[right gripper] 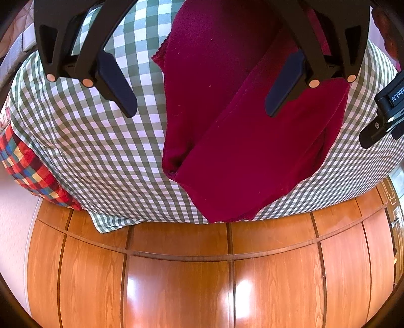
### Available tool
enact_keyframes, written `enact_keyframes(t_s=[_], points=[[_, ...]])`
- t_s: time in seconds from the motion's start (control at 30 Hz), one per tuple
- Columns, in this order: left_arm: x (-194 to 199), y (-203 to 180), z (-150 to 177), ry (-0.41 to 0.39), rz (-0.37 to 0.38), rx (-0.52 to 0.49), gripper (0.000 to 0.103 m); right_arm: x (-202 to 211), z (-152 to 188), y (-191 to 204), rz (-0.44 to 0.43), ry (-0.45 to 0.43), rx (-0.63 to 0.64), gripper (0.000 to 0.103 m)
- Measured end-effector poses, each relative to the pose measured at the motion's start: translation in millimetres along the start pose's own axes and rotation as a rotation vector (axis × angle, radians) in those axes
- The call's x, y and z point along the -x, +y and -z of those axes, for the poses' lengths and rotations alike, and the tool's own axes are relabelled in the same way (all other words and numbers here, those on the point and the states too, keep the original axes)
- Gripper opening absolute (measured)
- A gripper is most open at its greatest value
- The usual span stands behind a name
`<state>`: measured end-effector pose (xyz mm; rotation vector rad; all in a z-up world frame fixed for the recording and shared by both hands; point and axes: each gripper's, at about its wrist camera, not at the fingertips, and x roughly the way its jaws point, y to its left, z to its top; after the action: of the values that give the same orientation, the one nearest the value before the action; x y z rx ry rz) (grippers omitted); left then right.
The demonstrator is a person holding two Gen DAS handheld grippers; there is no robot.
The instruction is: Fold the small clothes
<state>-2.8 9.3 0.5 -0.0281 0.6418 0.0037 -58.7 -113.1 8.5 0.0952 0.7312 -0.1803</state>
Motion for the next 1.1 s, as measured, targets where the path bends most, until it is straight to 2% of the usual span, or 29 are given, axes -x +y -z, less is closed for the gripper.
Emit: enact_keyframes(t_s=[0.47, 1.1], points=[[-2.3, 6.0, 4.5, 0.01, -0.009, 0.014, 0.099, 12.4, -0.8, 5.4, 0.003, -0.058, 0.04, 0.101], [-2.7, 6.1, 6.7, 0.014, -0.012, 0.014, 0.099, 13.9, 1.0, 8.1, -0.002, -0.069, 0.06, 0.101]])
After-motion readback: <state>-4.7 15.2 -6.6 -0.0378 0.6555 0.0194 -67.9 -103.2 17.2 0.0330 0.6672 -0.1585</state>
